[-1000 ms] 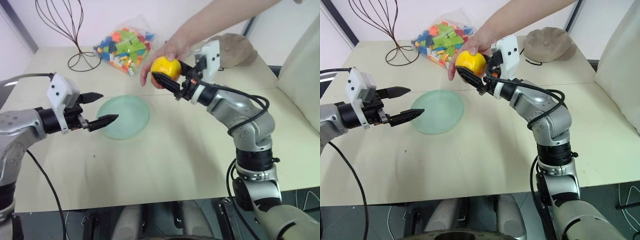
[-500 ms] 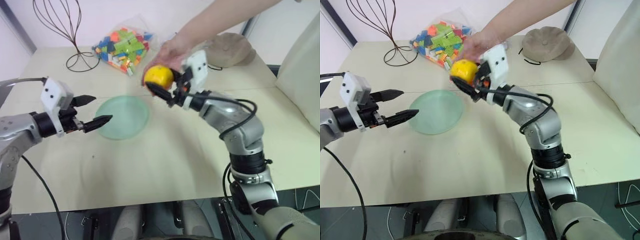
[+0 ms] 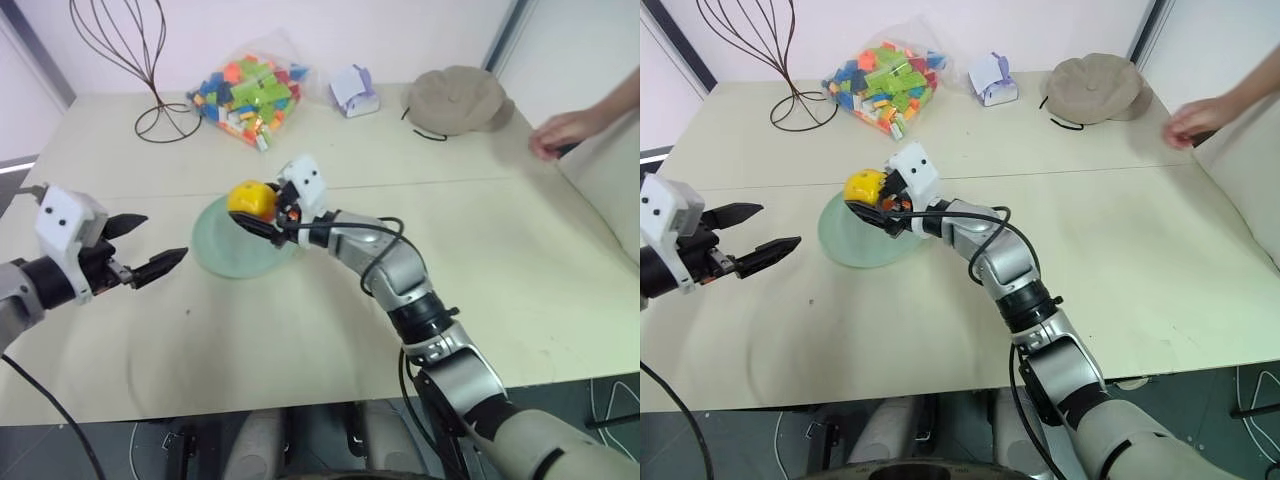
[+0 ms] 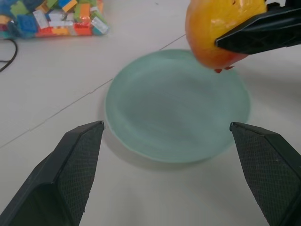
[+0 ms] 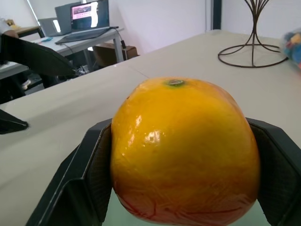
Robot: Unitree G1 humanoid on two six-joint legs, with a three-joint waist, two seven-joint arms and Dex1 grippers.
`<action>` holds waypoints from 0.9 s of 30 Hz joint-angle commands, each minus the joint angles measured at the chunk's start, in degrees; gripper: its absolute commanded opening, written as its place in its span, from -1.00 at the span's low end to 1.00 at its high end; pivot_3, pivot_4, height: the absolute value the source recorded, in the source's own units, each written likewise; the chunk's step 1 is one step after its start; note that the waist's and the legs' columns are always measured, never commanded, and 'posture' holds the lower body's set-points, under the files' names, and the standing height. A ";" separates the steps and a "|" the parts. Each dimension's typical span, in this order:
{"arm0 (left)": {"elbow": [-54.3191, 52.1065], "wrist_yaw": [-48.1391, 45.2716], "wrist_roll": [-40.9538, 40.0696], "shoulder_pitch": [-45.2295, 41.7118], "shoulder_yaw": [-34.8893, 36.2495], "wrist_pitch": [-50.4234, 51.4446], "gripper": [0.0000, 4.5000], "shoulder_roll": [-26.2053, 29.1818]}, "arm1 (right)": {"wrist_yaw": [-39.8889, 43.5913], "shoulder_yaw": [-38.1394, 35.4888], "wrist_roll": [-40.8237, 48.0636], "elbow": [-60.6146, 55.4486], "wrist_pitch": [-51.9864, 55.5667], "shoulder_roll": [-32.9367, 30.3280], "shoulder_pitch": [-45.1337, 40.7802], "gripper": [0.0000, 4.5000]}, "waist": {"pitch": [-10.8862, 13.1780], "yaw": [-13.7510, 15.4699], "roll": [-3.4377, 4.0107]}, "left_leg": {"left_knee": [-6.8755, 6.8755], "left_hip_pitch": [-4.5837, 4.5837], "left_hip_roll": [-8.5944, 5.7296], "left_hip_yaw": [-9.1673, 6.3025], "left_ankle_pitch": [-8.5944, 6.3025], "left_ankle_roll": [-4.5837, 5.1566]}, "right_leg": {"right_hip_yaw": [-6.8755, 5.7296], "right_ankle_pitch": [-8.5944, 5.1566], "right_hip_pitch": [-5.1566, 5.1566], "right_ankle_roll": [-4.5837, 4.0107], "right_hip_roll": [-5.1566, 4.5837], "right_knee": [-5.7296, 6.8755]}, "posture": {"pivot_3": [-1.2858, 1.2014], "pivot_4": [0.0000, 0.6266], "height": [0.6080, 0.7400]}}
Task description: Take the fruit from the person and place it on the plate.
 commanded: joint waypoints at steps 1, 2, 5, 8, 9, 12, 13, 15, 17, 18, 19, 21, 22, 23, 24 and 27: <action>-2.01 0.30 -0.17 0.30 2.45 -0.26 1.00 0.75 | 1.05 0.97 -3.55 5.34 -6.04 1.79 -1.85 0.43 | 0.00 -0.02 0.00 | 0.00 0.00 0.00 0.00 0.00 -0.01 | 0.00 0.00 -0.01 0.00 0.00 0.00 | 0.03 -0.52 1.00; -2.14 0.36 -0.08 0.50 2.45 -0.33 1.00 0.72 | 1.20 1.14 -4.51 6.78 -7.26 1.95 -1.91 0.43 | 0.00 -0.02 0.01 | 0.00 0.00 0.00 0.00 0.01 -0.01 | 0.00 0.00 -0.01 0.00 0.00 0.00 | 0.03 -0.52 1.00; -2.29 0.44 -0.01 0.79 2.31 -0.58 1.00 0.62 | 0.61 1.47 -7.68 11.32 -10.51 2.08 -2.29 0.43 | 0.00 -0.08 0.01 | -0.02 0.00 -0.01 0.00 0.02 -0.04 | 0.00 0.00 -0.02 -0.01 0.00 0.00 | 0.03 -0.52 1.00; -2.23 0.50 0.05 0.76 1.96 -0.81 1.00 0.62 | 0.67 0.87 -9.23 13.54 -12.74 2.17 -2.24 0.98 | 0.00 -0.22 0.01 | -0.04 0.00 -0.01 0.00 0.03 -0.06 | 0.00 0.00 -0.04 -0.03 0.00 0.01 | 0.03 -0.52 1.00; -2.16 0.43 -0.02 0.64 1.80 -0.86 1.00 0.65 | 0.96 0.50 -9.24 13.49 -12.85 2.13 -2.17 0.98 | 0.01 -0.32 0.02 | -0.04 0.00 -0.01 0.00 0.03 -0.07 | 0.00 0.00 -0.04 -0.03 0.00 0.01 | 0.03 -0.52 1.00; -1.93 0.29 -0.05 0.15 1.12 -1.05 1.00 0.74 | 1.48 -0.45 -9.13 12.53 -12.74 1.64 -2.12 0.98 | 0.01 -0.70 0.01 | -0.06 0.00 -0.01 -0.02 0.04 -0.07 | 0.00 -0.01 -0.04 -0.04 0.01 0.02 | 0.03 -0.52 1.00; -1.91 0.23 -0.14 -0.01 0.93 -1.05 1.00 0.75 | 1.75 -0.70 -9.04 11.91 -12.44 1.34 -2.08 0.98 | 0.01 -0.83 0.01 | -0.06 0.00 -0.01 -0.02 0.04 -0.07 | 0.00 -0.01 -0.04 -0.05 0.00 0.02 | 0.03 -0.52 1.00; -1.83 0.10 -0.61 -0.45 0.59 -0.87 1.00 0.68 | 2.71 -1.12 -9.14 9.33 -12.21 -0.22 -2.08 0.98 | 0.01 -1.10 0.02 | -0.06 0.00 -0.01 -0.03 0.04 -0.07 | -0.01 -0.01 -0.04 -0.05 0.01 0.03 | 0.03 -0.52 1.00; -1.65 -0.16 -0.66 -0.72 0.21 -0.88 1.00 0.78 | 4.29 -1.71 -8.50 5.09 -10.88 -2.54 -2.00 0.98 | 0.02 -1.19 0.03 | -0.07 -0.01 -0.01 -0.03 0.04 -0.07 | -0.01 -0.02 -0.06 -0.07 0.01 0.06 | 0.03 -0.52 1.00; -1.51 -0.54 -0.72 -0.75 -0.03 -0.88 1.00 0.91 | 6.07 -2.64 -7.13 0.07 -8.48 -5.22 -1.74 0.98 | 0.02 -1.17 0.03 | -0.07 -0.01 -0.01 -0.03 0.04 -0.07 | -0.01 -0.03 -0.06 -0.08 0.00 0.07 | 0.03 -0.52 1.00; -1.38 -0.88 -0.75 -0.81 -0.26 -0.86 1.00 1.02 | 7.98 -3.52 -5.73 -4.77 -5.98 -7.94 -1.40 0.98 | 0.03 -1.14 0.05 | -0.07 -0.01 -0.01 -0.03 0.04 -0.07 | -0.01 -0.04 -0.07 -0.09 0.00 0.09 | 0.03 -0.52 1.00; -1.27 -1.47 -0.78 -0.75 -0.43 -0.82 1.00 1.10 | 11.45 -5.18 -3.06 -13.60 -1.49 -13.18 -0.32 0.98 | 0.04 -0.90 0.07 | -0.06 -0.06 -0.01 -0.04 0.04 -0.07 | -0.03 -0.04 -0.09 -0.10 -0.01 0.10 | 0.03 -0.52 1.00; -1.03 -2.12 -0.88 -0.63 -0.43 -0.82 1.00 1.22 | 13.23 -6.47 -1.24 -18.09 1.04 -16.50 0.49 0.98 | 0.04 -0.83 0.06 | -0.06 -0.08 -0.02 -0.04 0.04 -0.07 | -0.03 -0.04 -0.10 -0.09 -0.02 0.09 | 0.03 -0.52 1.00; -0.72 -2.90 -0.83 -0.38 -0.46 -0.96 1.00 1.41 | 15.45 -8.34 1.18 -22.81 4.21 -20.58 1.64 0.98 | 0.04 -0.74 0.06 | -0.06 -0.09 -0.02 -0.04 0.03 -0.07 | -0.04 -0.04 -0.09 -0.09 -0.02 0.07 | 0.03 -0.52 1.00; -0.43 -3.52 -0.71 -0.16 -0.46 -1.13 1.00 1.53 | 17.35 -10.03 3.45 -26.74 7.14 -24.27 2.79 0.98 | 0.03 -0.63 0.04 | -0.06 -0.09 -0.02 -0.04 0.03 -0.06 | -0.04 -0.04 -0.09 -0.09 -0.03 0.05 | 0.03 -0.52 1.00; 0.10 -4.72 -0.91 -0.21 -0.74 -1.06 1.00 1.62 | 22.39 -14.61 8.27 -35.15 13.48 -35.49 7.93 0.98 | 0.02 -0.19 0.04 | -0.06 -0.07 -0.01 -0.04 0.02 -0.03 | -0.04 -0.06 -0.03 -0.11 -0.03 -0.03 | 0.03 -0.52 1.00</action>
